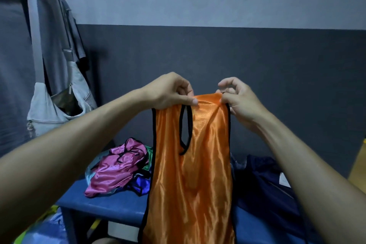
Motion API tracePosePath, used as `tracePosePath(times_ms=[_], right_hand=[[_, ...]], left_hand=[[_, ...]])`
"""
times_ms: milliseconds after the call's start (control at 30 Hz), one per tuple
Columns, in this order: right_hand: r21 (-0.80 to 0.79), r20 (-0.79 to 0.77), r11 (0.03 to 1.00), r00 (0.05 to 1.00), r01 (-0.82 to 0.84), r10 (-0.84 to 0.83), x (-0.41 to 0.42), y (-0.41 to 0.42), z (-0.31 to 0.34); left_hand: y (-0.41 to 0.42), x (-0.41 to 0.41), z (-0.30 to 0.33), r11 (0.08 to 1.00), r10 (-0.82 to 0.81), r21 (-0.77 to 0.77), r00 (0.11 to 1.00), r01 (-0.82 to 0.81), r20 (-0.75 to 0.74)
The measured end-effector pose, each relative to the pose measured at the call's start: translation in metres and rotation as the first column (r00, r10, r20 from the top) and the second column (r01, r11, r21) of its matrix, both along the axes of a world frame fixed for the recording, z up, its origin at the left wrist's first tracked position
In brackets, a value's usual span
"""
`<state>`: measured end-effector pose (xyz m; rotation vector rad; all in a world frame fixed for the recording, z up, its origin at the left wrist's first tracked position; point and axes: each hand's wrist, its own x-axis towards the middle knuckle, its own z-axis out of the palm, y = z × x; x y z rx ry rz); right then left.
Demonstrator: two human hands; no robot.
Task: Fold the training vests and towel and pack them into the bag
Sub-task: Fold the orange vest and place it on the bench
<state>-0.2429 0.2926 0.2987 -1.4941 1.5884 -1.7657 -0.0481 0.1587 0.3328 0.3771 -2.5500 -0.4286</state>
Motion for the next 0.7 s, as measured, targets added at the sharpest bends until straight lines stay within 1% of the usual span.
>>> tracePosePath(times_ms=[33, 100, 133, 167, 200, 267, 333, 400, 433, 467, 533, 567, 633, 700], right_hand=[[0.071, -0.011, 0.997, 1.0, -0.027, 0.028, -0.002, 0.001, 0.001], [0.188, -0.004, 0.973, 0.991, -0.134, 0.137, -0.006, 0.004, 0.004], [0.234, -0.04, 0.959, 0.984, -0.161, 0.175, -0.006, 0.005, 0.006], [0.268, -0.114, 0.952, 0.976, -0.149, 0.185, -0.005, 0.007, 0.009], [0.271, -0.202, 0.956, 0.964, -0.115, 0.173, -0.001, 0.007, 0.011], [0.189, -0.328, 0.98, 0.937, -0.059, 0.12, 0.007, 0.006, 0.013], [0.112, -0.373, 0.993, 0.924, -0.044, 0.083, 0.011, 0.003, 0.015], [0.087, -0.439, 0.996, 0.897, -0.017, 0.053, 0.01, 0.001, 0.018], [0.068, -0.509, 0.997, 0.861, 0.029, 0.01, 0.007, -0.001, 0.02], [0.04, -0.591, 0.995, 0.805, 0.095, -0.053, 0.002, -0.003, 0.022], [-0.006, -0.702, 0.972, 0.692, 0.235, -0.171, -0.012, -0.006, 0.023], [-0.007, -0.725, 0.955, 0.656, 0.298, -0.21, -0.023, -0.006, 0.023], [0.029, -0.725, 0.905, 0.632, 0.424, -0.273, -0.049, -0.007, 0.018], [0.078, -0.687, 0.853, 0.648, 0.517, -0.329, -0.074, -0.003, 0.009]], left_hand=[[-0.001, -0.001, 0.004, 0.999, -0.002, -0.035, 1.0, 0.002, 0.008], [0.001, -0.003, 0.012, 0.996, -0.01, -0.094, 1.0, 0.012, 0.029], [0.002, -0.005, 0.015, 0.994, -0.016, -0.112, 0.999, 0.02, 0.037], [0.003, -0.007, 0.018, 0.991, -0.023, -0.13, 0.999, 0.028, 0.041], [0.004, -0.009, 0.02, 0.988, -0.027, -0.15, 0.999, 0.033, 0.041], [0.004, -0.011, 0.022, 0.981, -0.027, -0.192, 0.999, 0.033, 0.032], [0.002, -0.011, 0.021, 0.977, -0.018, -0.212, 1.0, 0.022, 0.02], [0.0, -0.007, 0.018, 0.984, -0.057, -0.172, 0.998, 0.054, -0.011], [-0.002, -0.004, 0.017, 0.985, -0.081, -0.154, 0.996, 0.076, -0.031], [-0.005, 0.0, 0.016, 0.984, -0.085, -0.161, 0.996, 0.078, -0.04], [-0.013, 0.011, 0.018, 0.971, -0.014, -0.24, 1.0, 0.008, -0.022], [-0.019, 0.018, 0.019, 0.959, 0.045, -0.28, 0.999, -0.045, -0.006], [-0.031, 0.034, 0.018, 0.939, 0.151, -0.314, 0.988, -0.139, 0.014], [-0.043, 0.047, 0.011, 0.925, 0.227, -0.314, 0.974, -0.213, 0.009]])
